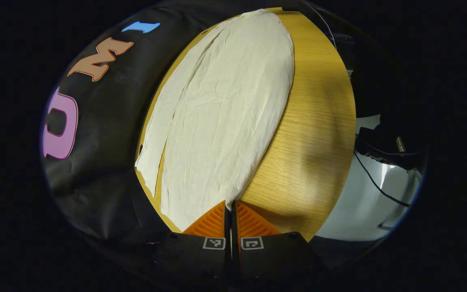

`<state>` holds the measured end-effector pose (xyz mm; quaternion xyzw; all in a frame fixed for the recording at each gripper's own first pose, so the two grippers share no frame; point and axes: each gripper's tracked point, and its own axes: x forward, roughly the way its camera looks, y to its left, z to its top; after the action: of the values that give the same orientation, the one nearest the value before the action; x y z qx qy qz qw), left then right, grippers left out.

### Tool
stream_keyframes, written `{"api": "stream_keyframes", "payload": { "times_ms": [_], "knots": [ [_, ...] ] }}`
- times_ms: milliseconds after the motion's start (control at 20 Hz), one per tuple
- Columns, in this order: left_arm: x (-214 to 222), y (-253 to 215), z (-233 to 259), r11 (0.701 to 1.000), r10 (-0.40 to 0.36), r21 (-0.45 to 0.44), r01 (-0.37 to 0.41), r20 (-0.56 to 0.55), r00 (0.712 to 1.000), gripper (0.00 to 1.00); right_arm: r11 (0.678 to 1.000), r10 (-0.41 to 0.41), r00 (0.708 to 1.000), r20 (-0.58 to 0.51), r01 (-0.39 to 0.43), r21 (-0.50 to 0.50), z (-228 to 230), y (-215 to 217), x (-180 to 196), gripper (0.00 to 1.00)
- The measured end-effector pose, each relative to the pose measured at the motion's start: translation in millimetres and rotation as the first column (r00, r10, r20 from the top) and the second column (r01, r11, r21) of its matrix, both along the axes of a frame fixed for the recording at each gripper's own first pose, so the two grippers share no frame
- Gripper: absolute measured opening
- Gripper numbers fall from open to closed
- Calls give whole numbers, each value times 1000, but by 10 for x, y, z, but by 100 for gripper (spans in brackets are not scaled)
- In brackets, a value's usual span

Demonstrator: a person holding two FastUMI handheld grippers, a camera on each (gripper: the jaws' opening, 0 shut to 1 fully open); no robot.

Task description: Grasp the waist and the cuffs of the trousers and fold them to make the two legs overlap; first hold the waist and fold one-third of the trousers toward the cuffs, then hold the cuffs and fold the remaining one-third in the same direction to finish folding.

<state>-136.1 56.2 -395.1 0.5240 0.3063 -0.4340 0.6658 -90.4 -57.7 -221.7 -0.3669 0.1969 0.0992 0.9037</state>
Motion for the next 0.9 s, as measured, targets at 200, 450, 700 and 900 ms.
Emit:
{"api": "stream_keyframes", "payload": {
  "times_ms": [200, 450, 700, 900],
  "knots": [
    [13, 18, -22, 1000, 15, 3, -15, 5, 1000, 0, 983, 91, 991, -99, -106, -149, -498, -112, -153, 98],
    [7, 7, -18, 1000, 30, 1, -30, 10, 999, 0, 943, 142, 961, -238, -204, -263, -1010, -332, -353, 98],
    [-10, -8, -9, 999, 51, 14, -51, 17, 999, 0, 845, 295, 886, -357, -416, -335, -1417, -238, -683, 98],
    [-10, 5, -11, 998, 57, 27, -57, 17, 998, 0, 791, 351, 853, -386, -491, -365, -1575, -203, -673, 97]
  ]
}}
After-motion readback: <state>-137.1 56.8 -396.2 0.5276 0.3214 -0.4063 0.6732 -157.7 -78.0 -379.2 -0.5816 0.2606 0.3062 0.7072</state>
